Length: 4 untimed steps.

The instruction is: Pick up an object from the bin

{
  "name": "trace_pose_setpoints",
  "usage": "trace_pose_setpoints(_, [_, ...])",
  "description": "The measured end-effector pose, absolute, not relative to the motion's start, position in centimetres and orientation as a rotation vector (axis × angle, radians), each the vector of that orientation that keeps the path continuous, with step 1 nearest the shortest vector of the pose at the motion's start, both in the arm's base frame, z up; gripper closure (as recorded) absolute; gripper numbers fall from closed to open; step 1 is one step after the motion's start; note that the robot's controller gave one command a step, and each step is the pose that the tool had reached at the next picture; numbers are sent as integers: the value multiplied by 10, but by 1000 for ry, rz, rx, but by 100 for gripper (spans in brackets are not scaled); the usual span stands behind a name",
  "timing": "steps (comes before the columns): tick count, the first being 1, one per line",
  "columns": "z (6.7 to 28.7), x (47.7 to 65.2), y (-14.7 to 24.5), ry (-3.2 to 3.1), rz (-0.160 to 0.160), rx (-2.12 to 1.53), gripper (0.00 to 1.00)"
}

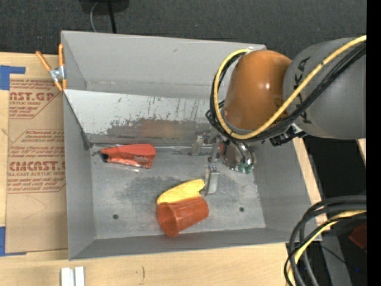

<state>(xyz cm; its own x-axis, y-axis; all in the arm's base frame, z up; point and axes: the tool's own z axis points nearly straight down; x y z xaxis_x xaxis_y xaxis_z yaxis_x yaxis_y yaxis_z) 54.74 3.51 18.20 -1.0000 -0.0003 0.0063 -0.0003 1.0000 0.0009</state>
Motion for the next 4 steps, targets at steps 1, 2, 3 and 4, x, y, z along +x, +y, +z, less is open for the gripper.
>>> trace_pose_setpoints(1, [184,548,35,-3137,-2,0,0])
trace_pose_setpoints(2, [188,556,37,-3137,0,145,0])
trace_pose_setpoints(3, [146,532,22,-3123,-2,404,0])
trace_pose_setpoints(4, [107,519,41,-3113,-1,402,0])
